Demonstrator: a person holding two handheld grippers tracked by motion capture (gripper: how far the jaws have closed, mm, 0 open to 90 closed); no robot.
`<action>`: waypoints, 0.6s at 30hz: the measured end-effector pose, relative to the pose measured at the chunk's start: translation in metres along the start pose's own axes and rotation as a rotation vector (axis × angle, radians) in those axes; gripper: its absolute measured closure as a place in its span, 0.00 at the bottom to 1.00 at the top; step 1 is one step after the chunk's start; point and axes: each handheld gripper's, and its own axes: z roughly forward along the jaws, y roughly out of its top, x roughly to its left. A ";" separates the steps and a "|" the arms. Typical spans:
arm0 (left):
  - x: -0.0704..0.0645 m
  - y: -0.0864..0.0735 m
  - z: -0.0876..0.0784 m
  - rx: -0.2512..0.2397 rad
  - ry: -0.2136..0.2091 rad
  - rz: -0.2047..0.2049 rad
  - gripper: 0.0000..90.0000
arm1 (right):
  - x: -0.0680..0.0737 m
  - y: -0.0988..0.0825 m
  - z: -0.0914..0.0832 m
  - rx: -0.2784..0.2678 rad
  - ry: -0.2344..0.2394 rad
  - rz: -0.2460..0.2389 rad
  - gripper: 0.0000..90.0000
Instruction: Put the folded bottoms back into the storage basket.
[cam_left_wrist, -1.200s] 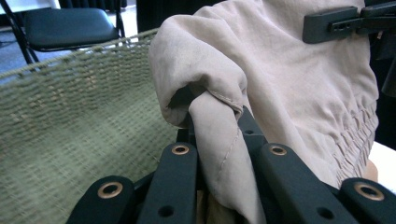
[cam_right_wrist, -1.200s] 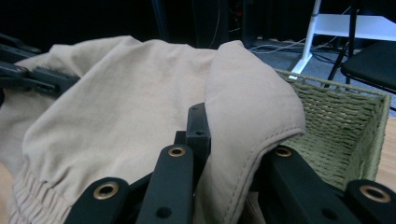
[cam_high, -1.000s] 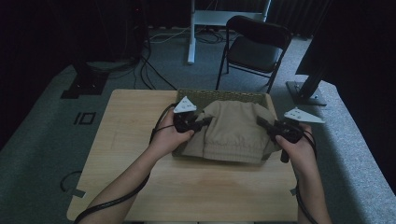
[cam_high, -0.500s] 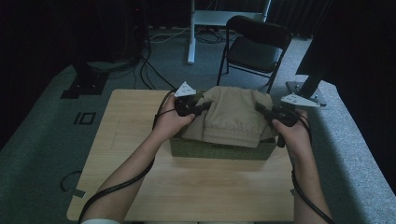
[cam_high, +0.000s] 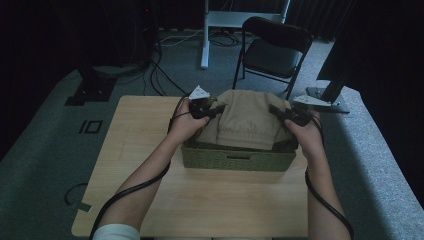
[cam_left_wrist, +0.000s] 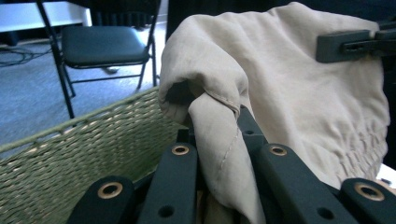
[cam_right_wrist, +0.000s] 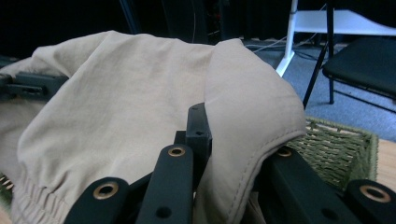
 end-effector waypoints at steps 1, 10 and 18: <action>0.003 -0.002 0.003 0.002 0.000 -0.009 0.92 | -0.003 -0.001 0.003 0.004 -0.002 0.005 0.88; 0.018 -0.022 0.028 0.042 0.028 -0.054 0.92 | -0.022 -0.023 0.038 0.067 -0.031 0.041 0.88; 0.025 -0.039 0.046 0.103 0.065 -0.086 0.92 | -0.029 -0.041 0.066 0.127 -0.064 0.046 0.88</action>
